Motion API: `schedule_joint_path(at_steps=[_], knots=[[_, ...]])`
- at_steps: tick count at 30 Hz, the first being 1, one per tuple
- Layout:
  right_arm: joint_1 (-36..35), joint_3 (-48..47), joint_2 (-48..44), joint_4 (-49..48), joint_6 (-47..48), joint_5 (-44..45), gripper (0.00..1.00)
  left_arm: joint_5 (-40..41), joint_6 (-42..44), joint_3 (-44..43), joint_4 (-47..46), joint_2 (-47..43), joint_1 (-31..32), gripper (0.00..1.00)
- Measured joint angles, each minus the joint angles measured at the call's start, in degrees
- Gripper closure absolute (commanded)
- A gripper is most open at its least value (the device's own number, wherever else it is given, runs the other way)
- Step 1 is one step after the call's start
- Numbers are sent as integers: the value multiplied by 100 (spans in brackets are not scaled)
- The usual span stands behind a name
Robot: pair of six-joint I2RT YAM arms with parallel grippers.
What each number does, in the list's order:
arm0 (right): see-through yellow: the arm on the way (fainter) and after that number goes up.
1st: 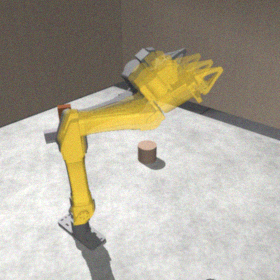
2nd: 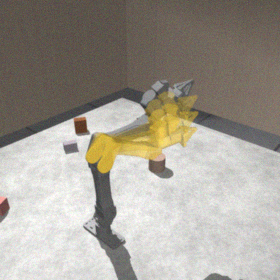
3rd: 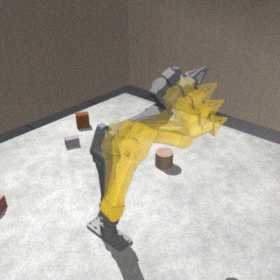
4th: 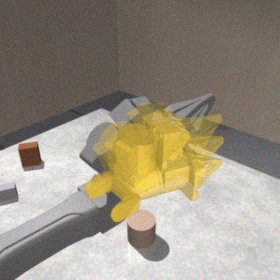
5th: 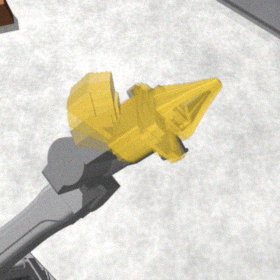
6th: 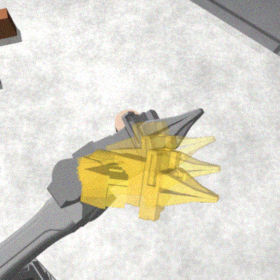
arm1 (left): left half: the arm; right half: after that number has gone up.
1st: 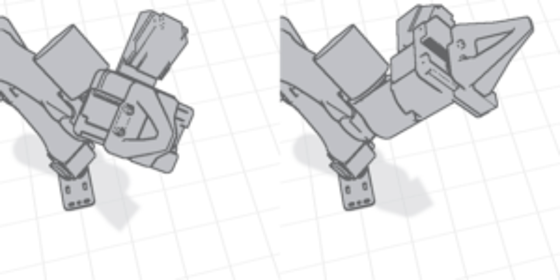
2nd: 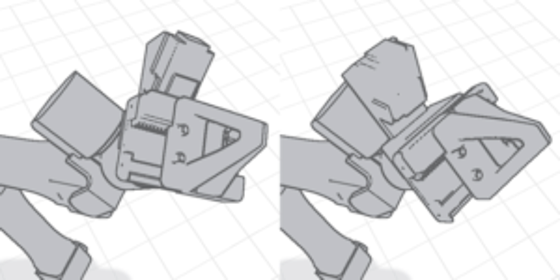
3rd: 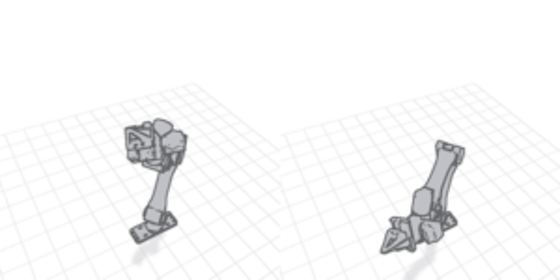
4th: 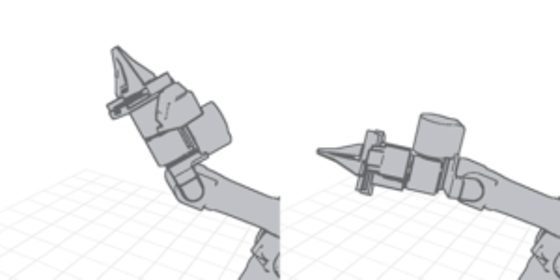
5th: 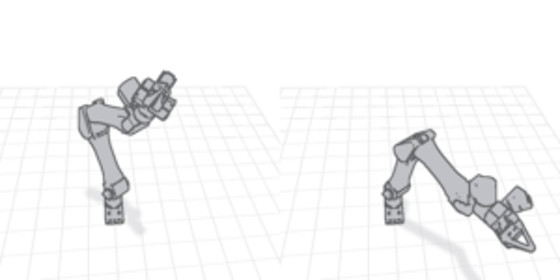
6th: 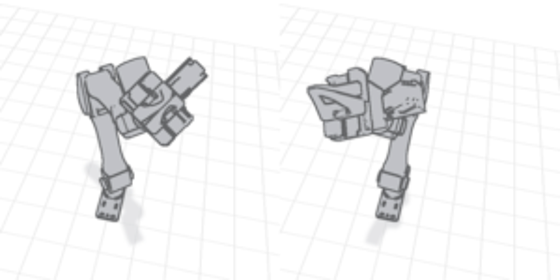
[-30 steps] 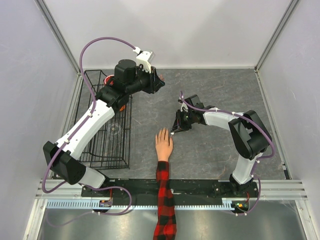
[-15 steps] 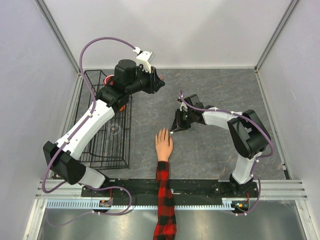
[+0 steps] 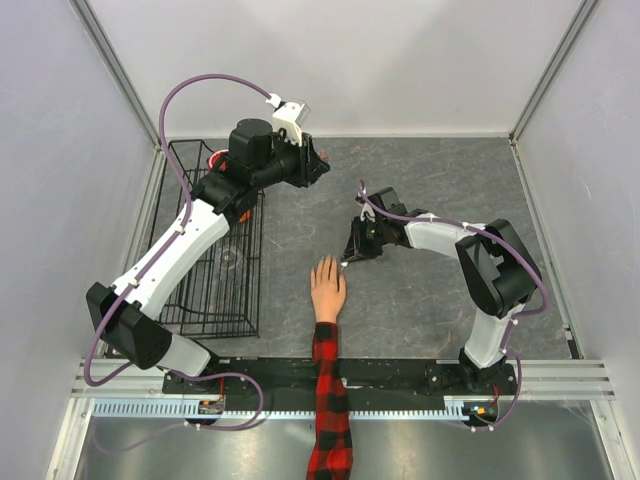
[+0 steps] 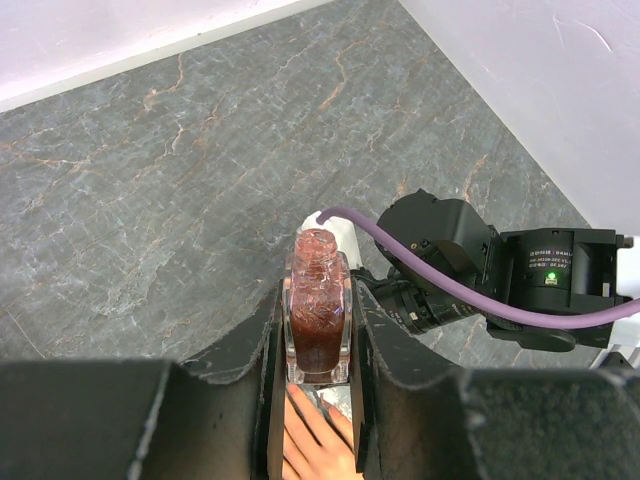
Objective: Paint the nails
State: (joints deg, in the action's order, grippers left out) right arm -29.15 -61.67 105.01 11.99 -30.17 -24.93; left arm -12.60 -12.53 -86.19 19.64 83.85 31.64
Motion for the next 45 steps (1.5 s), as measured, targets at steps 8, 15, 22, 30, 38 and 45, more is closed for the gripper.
schedule_joint_path(at_steps=[8, 15, 22, 30, 38, 45], knots=[[0, 92, -332, 208, 39, -9, 100, 2, 0, 0, 0, 0, 0, 98], [-17, 127, -393, 214, 42, -81, 100, 0, 0, 0, 0, 0, 0, 98], [-26, 129, -369, 181, 37, -90, 100, 0, 0, 0, 2, 0, 0, 98], [-26, 129, -348, 184, 37, -83, 100, 0, 0, 0, 0, 0, 0, 98], [-26, 129, -184, 208, 37, -76, 100, 0, 0, 0, 0, 0, 0, 98], [-26, 127, -175, 205, 39, -70, 100, 0, 0, 0, 0, 0, 0, 98]])
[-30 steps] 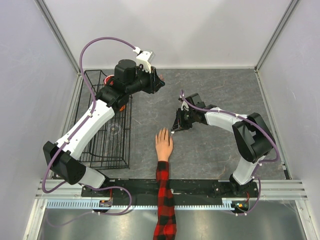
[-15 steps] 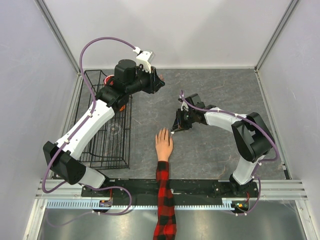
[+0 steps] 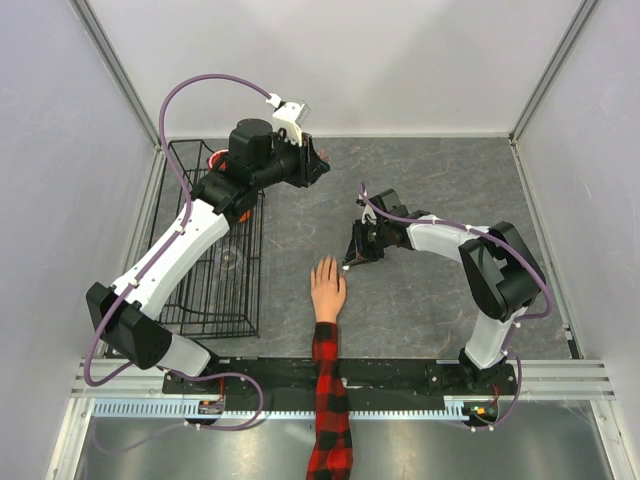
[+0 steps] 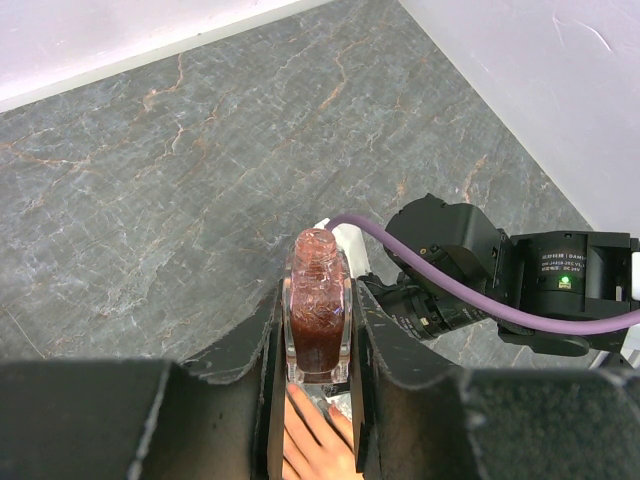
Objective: Paint the nails
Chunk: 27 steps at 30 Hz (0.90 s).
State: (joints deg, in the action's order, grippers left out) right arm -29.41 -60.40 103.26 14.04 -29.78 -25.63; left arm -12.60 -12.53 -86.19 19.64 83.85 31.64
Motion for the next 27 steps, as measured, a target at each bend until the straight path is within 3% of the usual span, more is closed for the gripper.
schedule_joint_path(at_steps=[27], knots=[[0, -52, 149, -155, -17, -15, 100, 0, 0, 0, 4, 0, 0, 98]])
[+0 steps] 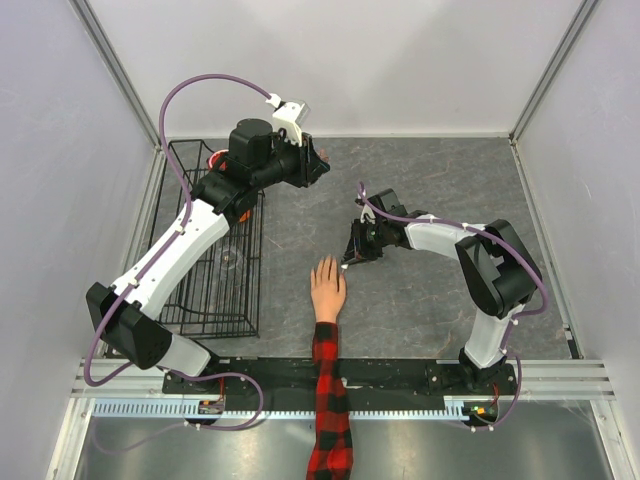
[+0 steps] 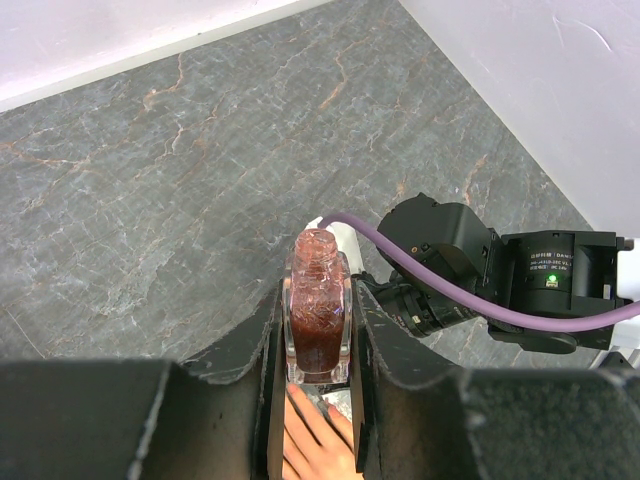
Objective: Paint the nails
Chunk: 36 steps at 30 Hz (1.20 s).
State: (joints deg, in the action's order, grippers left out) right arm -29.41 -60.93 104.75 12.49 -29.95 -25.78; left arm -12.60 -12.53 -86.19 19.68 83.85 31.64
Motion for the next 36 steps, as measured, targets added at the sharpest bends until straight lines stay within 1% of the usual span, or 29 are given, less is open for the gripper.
schedule_joint_path(at_steps=[21, 36], knots=[[0, -52, -4, -59, -31, 7, 100, 0, 0, 0, 2, 0, 0, 98], [0, -39, -214, 57, -28, 15, 100, 0, 0, 0, 0, 0, 0, 98]])
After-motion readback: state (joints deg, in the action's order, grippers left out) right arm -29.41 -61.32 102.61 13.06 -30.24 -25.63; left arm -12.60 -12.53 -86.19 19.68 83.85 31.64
